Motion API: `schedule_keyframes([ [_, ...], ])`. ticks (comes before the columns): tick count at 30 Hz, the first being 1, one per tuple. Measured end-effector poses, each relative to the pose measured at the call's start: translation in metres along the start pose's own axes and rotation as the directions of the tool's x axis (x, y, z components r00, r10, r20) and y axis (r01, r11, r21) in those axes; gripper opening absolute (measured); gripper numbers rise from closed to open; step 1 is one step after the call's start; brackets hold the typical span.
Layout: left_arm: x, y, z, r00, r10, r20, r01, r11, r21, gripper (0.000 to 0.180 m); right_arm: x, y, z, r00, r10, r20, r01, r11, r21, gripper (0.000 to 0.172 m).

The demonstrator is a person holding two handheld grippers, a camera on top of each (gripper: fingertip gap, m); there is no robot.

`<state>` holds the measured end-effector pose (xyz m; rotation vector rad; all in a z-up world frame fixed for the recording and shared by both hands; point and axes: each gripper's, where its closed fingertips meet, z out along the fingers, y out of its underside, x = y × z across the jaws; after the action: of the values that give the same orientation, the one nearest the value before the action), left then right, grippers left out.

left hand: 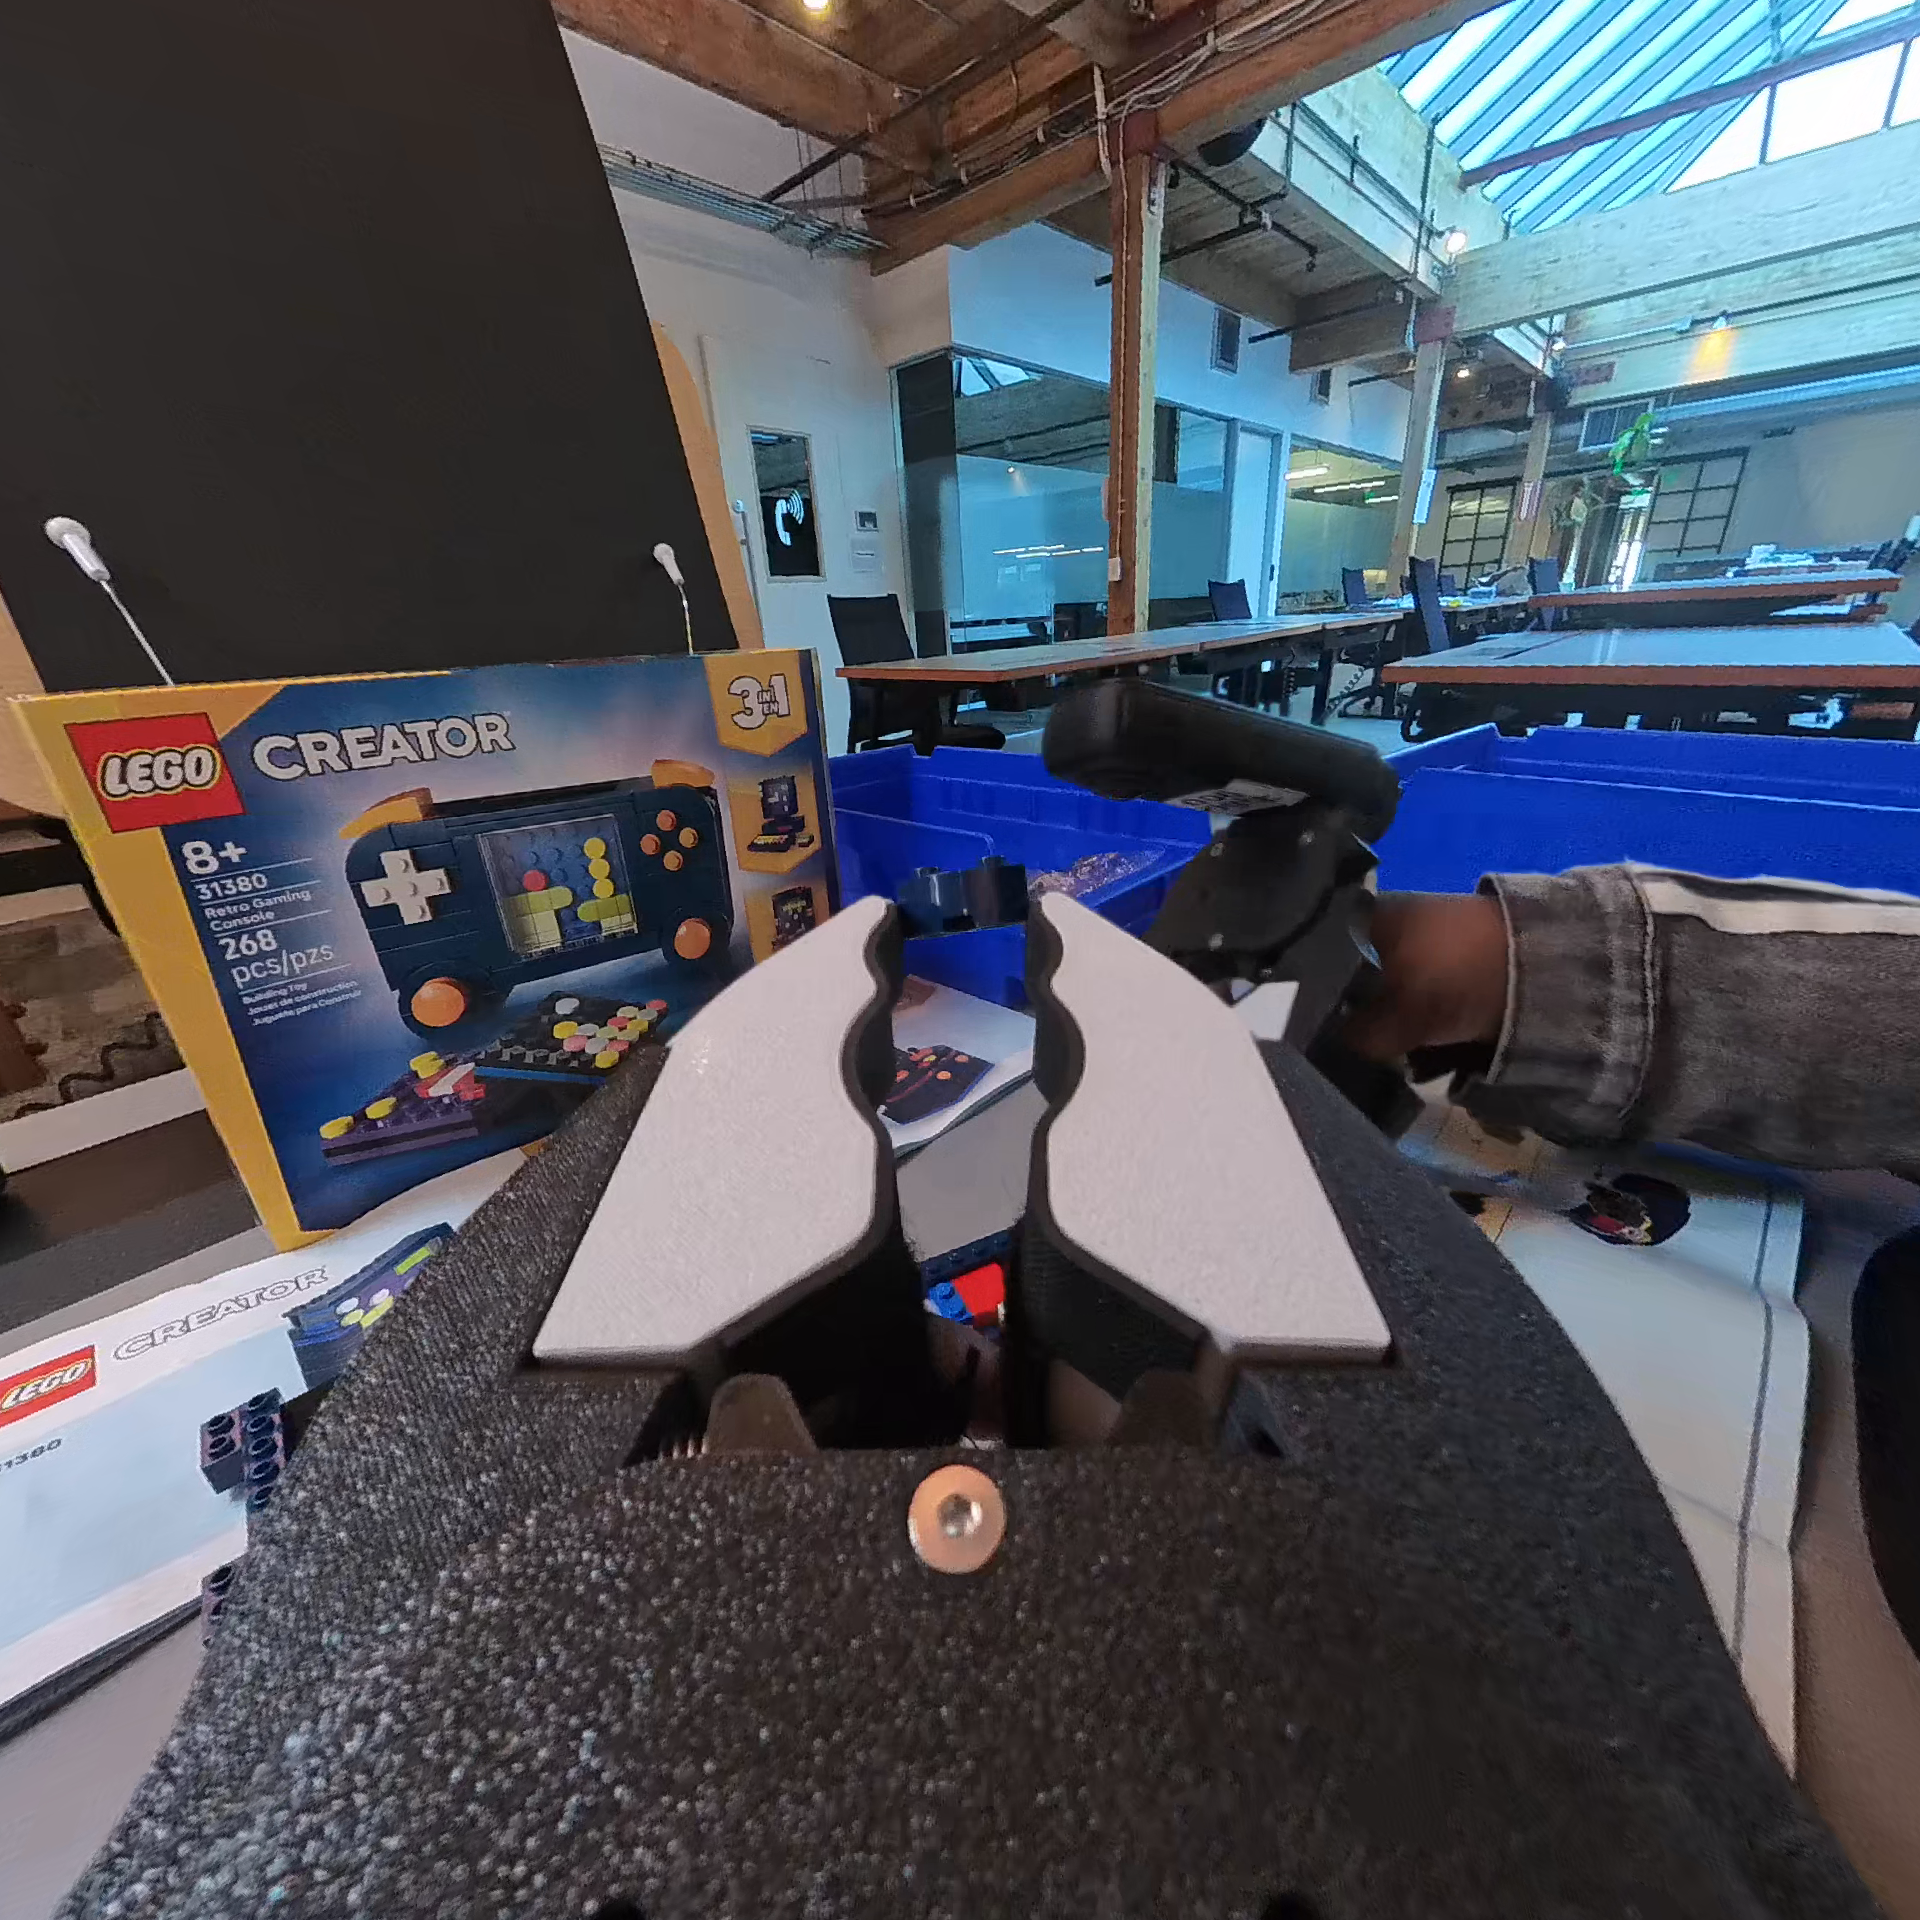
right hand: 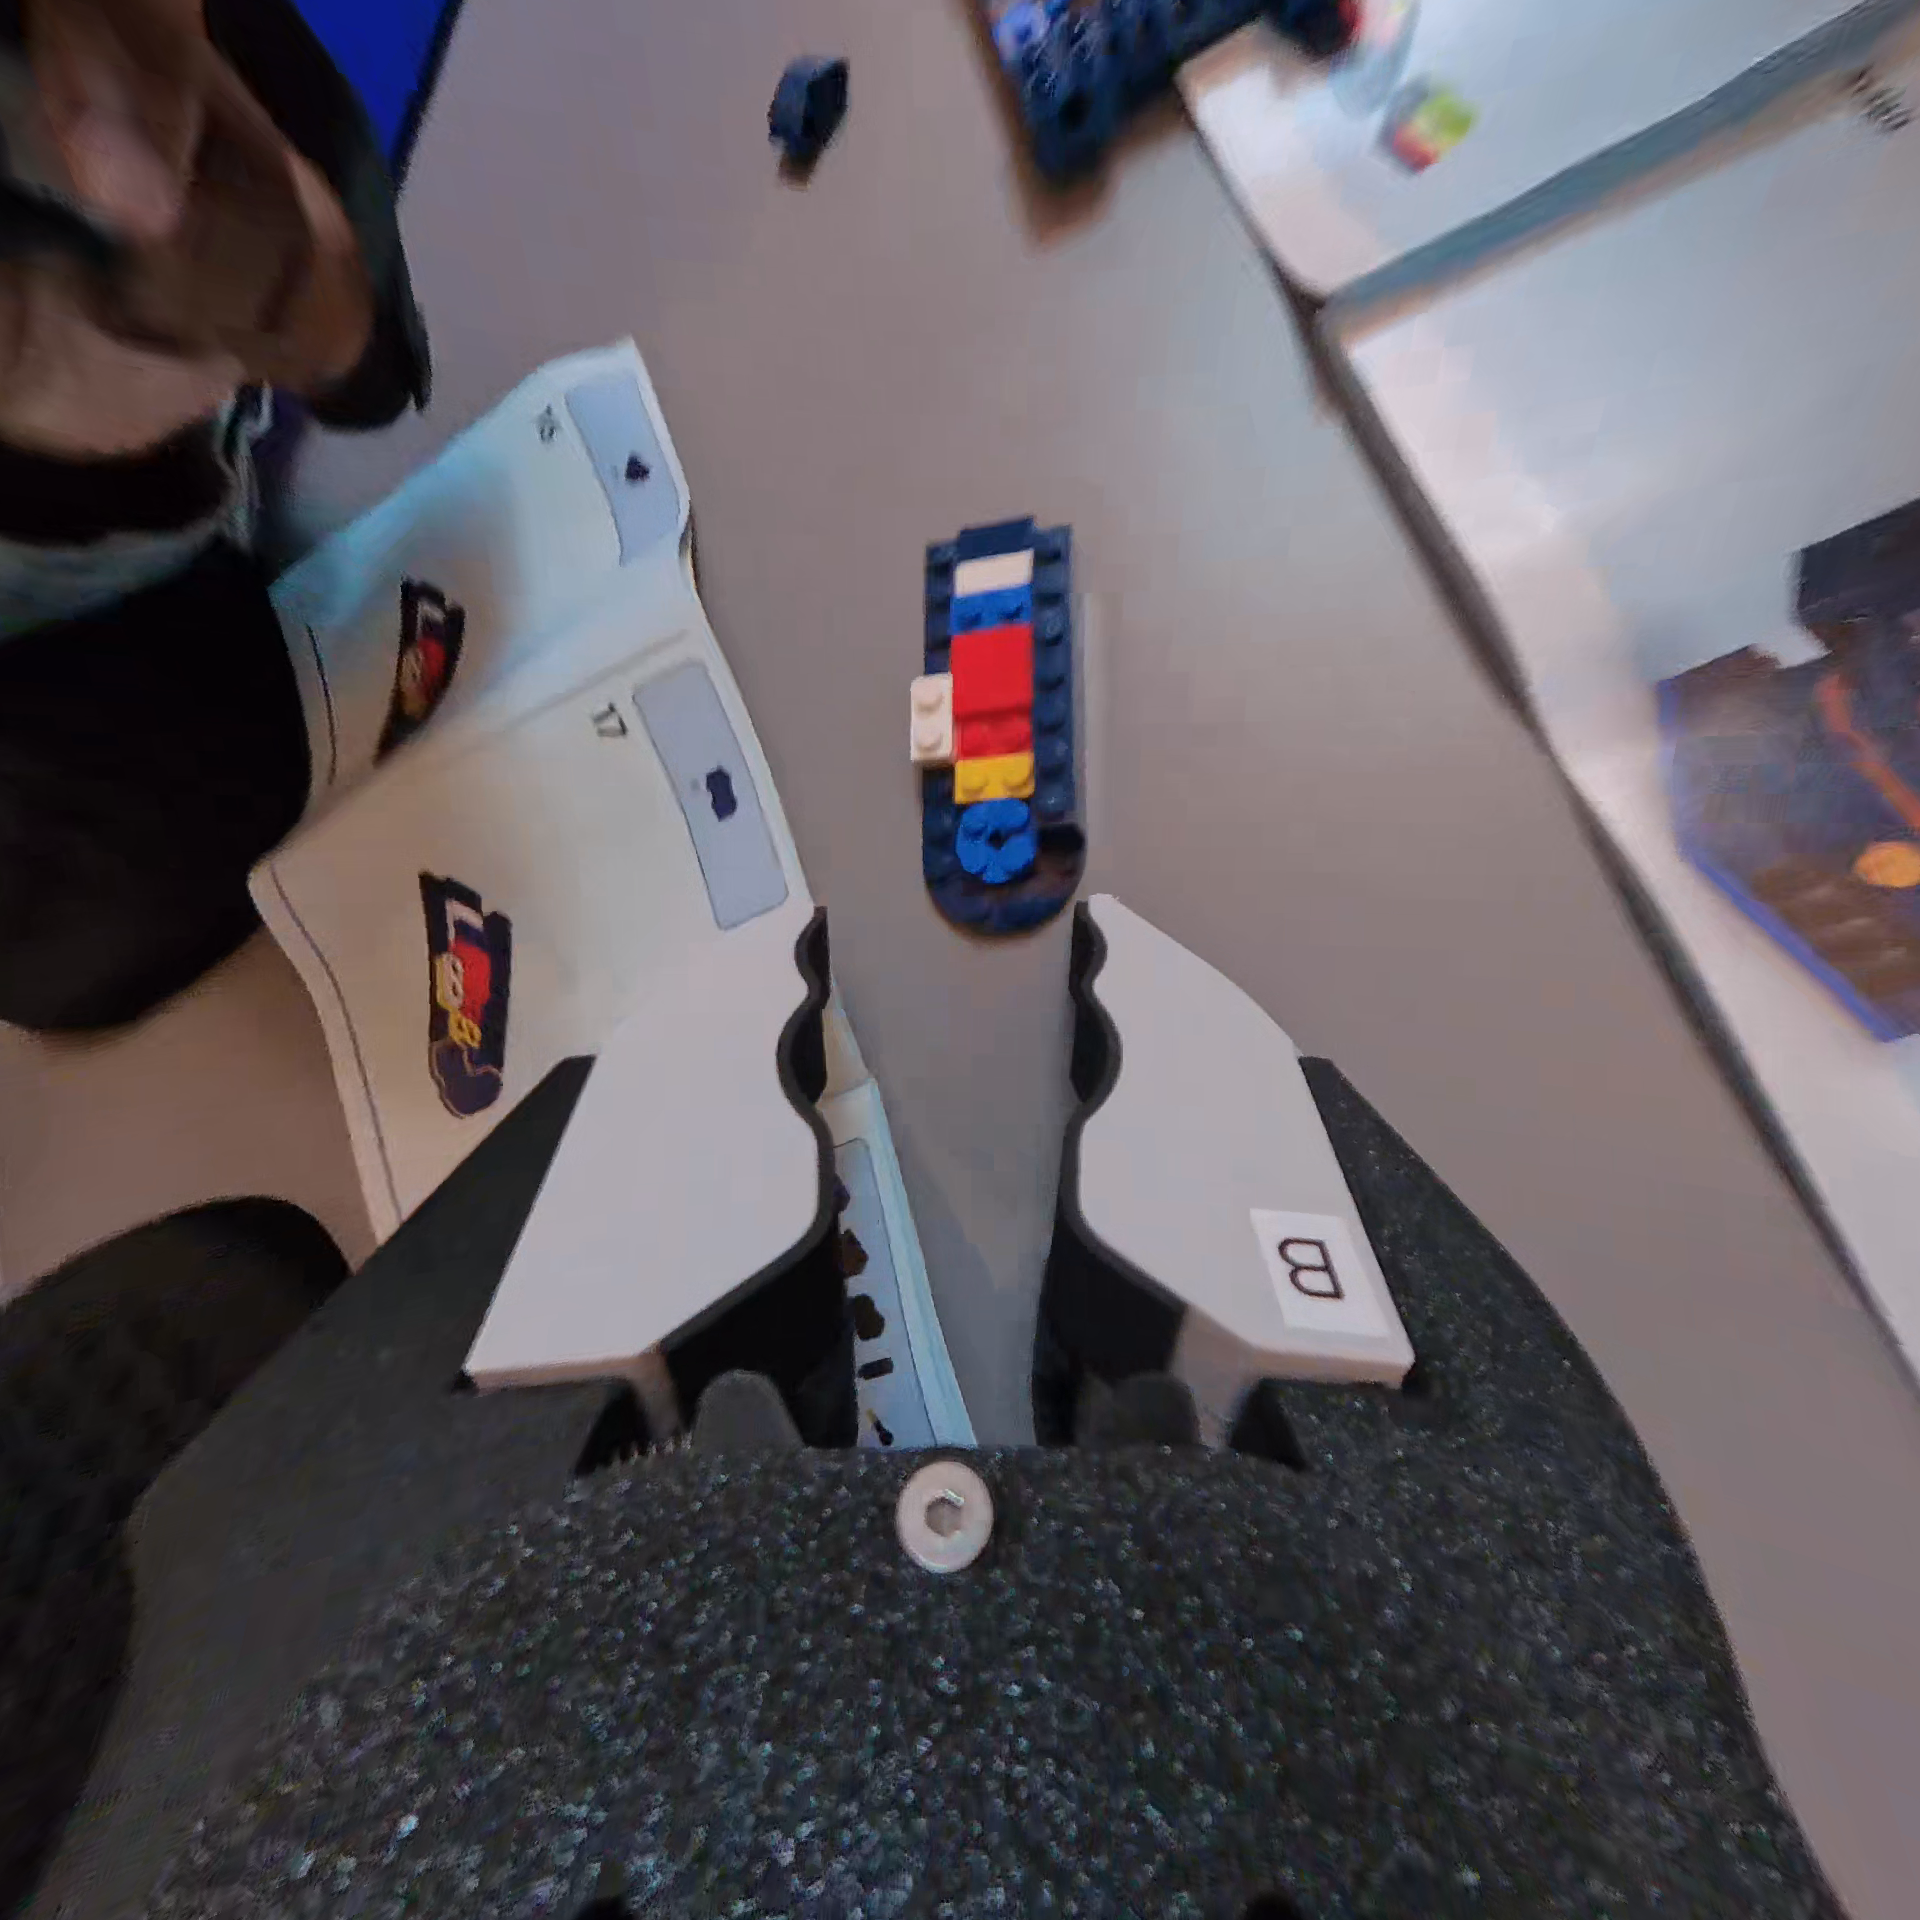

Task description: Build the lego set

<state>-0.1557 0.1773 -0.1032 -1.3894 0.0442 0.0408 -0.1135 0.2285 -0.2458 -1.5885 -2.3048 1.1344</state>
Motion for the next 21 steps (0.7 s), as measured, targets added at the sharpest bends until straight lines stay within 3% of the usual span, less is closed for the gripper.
schedule_keyframes([
  [3, 0.002, 0.002, 0.001, 1.0, 0.01, -0.007, -0.01, 1.0, -0.015, 0.022, -0.02, -0.003, 0.005, 0.995, -0.067, 0.068, 0.064, 0.997, 0.043, 0.037],
  [5, 0.003, 0.003, 0.001, 1.0, 0.017, -0.007, -0.018, 1.0, -0.019, 0.022, -0.017, -0.009, -0.001, 0.995, -0.098, 0.021, 0.096, 0.992, 0.079, 0.038],
  [7, 0.003, 0.004, 0.001, 1.0, 0.016, -0.01, -0.016, 1.0, -0.027, 0.022, -0.018, -0.031, -0.018, 0.99, -0.138, -0.007, 0.136, 0.959, 0.248, 0.039],
  [9, 0.007, 0.006, 0.002, 0.999, -0.013, -0.044, 0.011, 0.999, -0.037, 0.022, -0.032, -0.057, -0.044, 0.969, -0.246, -0.024, 0.225, 0.84, 0.494, 0.043],
  [12, 0.029, 0.014, 0.004, 0.962, -0.187, -0.201, 0.169, 0.98, -0.101, 0.022, -0.068, -0.082, -0.082, 0.892, -0.43, -0.136, 0.375, 0.538, 0.755, 0.054],
  [13, 0.039, 0.016, 0.004, 0.926, -0.266, -0.266, 0.237, 0.962, -0.135, 0.022, -0.078, -0.083, -0.087, 0.861, -0.474, -0.186, 0.429, 0.478, 0.767, 0.054],
  [16, 0.067, 0.015, -0.001, 0.781, -0.449, -0.434, 0.384, 0.893, -0.235, 0.022, -0.101, -0.083, -0.087, 0.754, -0.573, -0.322, 0.599, 0.399, 0.694, 0.051],
  [19, 0.08, 0.003, -0.008, 0.699, -0.485, -0.526, 0.419, 0.873, -0.249, 0.021, -0.12, -0.083, -0.088, 0.633, -0.63, -0.45, 0.731, 0.296, 0.615, 0.039],
  [21, 0.083, -0.004, -0.012, 0.652, -0.508, -0.562, 0.454, 0.856, -0.247, 0.021, -0.13, -0.082, -0.088, 0.589, -0.658, -0.469, 0.766, 0.268, 0.585, 0.033],
])
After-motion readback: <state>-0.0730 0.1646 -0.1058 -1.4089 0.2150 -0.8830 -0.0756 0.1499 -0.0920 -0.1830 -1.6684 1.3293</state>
